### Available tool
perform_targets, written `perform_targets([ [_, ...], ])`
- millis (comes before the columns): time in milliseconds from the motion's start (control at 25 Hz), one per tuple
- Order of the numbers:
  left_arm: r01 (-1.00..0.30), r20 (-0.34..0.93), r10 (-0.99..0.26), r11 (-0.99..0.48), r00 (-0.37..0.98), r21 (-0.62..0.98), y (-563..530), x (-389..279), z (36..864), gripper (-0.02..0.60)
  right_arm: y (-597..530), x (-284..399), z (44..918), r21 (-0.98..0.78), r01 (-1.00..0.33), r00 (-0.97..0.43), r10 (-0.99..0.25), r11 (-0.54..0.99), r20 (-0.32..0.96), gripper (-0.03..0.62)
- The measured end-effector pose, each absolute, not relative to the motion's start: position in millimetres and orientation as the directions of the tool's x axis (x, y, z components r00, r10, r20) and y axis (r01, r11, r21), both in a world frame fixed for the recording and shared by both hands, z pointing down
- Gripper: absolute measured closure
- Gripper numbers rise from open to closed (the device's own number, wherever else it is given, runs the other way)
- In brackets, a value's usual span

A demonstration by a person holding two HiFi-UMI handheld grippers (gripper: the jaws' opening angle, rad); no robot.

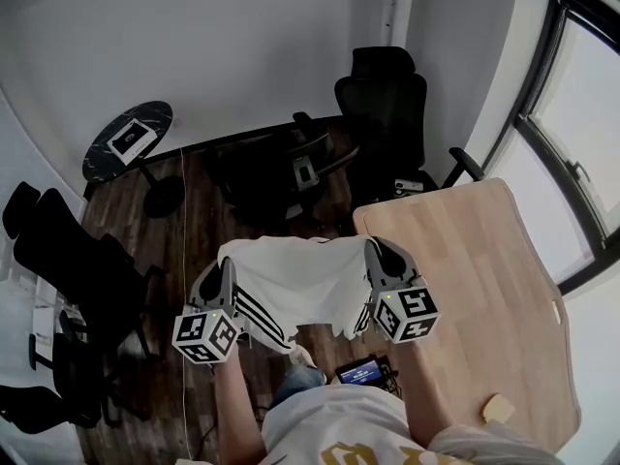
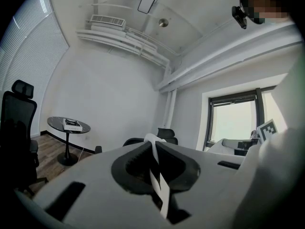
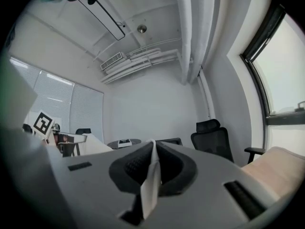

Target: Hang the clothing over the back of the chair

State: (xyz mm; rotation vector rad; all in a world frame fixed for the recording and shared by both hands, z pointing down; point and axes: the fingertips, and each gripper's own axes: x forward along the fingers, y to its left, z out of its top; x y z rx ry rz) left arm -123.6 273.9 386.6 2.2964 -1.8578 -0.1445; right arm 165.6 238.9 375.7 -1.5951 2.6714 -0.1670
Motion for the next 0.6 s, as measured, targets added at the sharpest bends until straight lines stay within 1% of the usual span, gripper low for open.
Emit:
perform_targets([
  [320, -0.956, 0.008, -0.977, -0.208, 0.214, 0.207, 217.6, -134.4, 377.7, 0.551, 183.0, 158.0, 362.0, -0.103, -0.873, -0.479, -0.878, 0.477, 0.000, 0.577],
  [600, -0.942, 0.023, -0.967, -0.242, 0.254, 0.234, 111.1, -144.8, 394.9, 0.551, 86.7, 144.9, 370.0, -0.104, -0.893, -0.443, -0.896, 0.438, 0.028, 0.577],
])
